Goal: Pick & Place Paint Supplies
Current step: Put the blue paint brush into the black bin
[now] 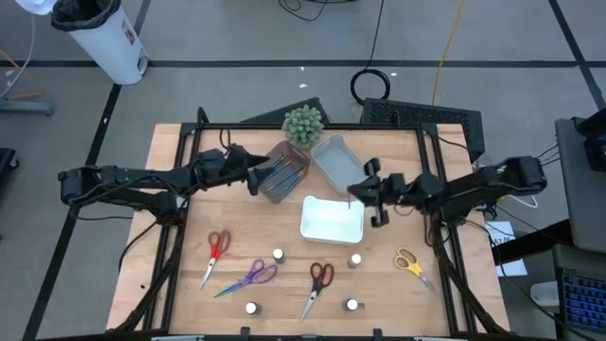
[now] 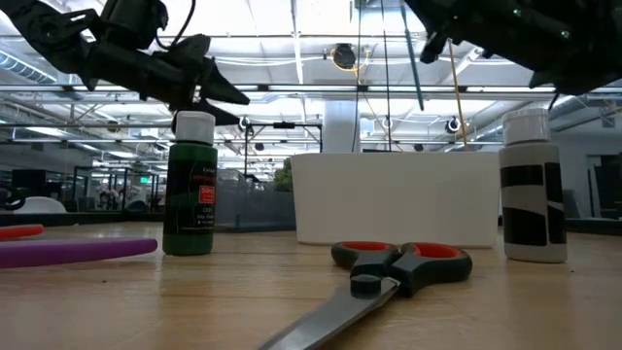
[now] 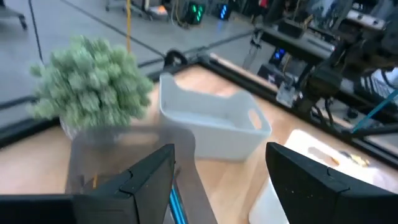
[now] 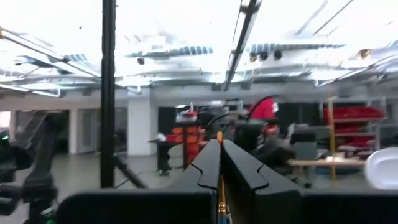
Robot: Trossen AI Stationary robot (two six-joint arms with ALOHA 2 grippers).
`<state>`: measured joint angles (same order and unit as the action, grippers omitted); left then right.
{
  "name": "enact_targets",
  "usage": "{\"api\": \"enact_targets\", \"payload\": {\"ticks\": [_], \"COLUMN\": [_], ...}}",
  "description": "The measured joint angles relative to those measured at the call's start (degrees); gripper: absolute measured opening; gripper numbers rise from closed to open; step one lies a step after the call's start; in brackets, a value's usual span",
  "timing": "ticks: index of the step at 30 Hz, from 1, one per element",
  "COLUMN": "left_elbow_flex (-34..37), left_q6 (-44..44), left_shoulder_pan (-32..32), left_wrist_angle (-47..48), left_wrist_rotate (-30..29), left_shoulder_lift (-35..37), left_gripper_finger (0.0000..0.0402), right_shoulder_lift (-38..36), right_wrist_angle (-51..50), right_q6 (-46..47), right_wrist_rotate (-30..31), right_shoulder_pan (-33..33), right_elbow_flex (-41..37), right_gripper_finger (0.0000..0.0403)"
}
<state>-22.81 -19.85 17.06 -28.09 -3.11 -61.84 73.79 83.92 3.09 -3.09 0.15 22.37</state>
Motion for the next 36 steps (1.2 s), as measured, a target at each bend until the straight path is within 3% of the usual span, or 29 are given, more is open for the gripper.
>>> {"api": "enact_targets", "payload": {"ticks": [4, 9, 17, 25, 29, 36], "left_elbow_flex": [0.0, 0.0, -0.93, -7.77, -10.91, -15.24], "left_q6": [0.1, 0.23, 2.77, 11.46, 13.01, 16.51], "left_shoulder_pan": [-0.02, -0.04, -2.46, -7.5, -9.1, -10.12], "left_wrist_angle": [-5.22, -13.04, -22.51, -16.25, -15.9, -15.72], "left_wrist_rotate": [-0.02, 0.28, 6.15, 14.33, 14.12, 14.18], "left_shoulder_lift": [0.0, 0.0, 0.0, -1.5, -4.1, -10.42], "left_gripper_finger": [0.0257, 0.0257, 0.0257, 0.0257, 0.0257, 0.0257], "right_shoulder_lift": [-4.57, -4.92, -2.58, 1.87, 3.85, 4.82], "right_wrist_angle": [-1.0, -3.89, -11.86, -9.99, -9.57, -8.2], "right_q6": [-2.51, -3.87, 3.11, 13.08, 16.62, 16.74], "right_wrist_rotate": [4.56, 10.33, -9.06, -27.0, -33.14, -33.2], "right_shoulder_pan": [-1.75, -2.23, -1.0, -0.8, 0.02, 0.96], "right_elbow_flex": [-2.51, -0.9, 7.3, 11.55, 13.57, 14.75], "right_gripper_finger": [0.0, 0.0, 0.0, 0.0, 0.0, 0.0]}}
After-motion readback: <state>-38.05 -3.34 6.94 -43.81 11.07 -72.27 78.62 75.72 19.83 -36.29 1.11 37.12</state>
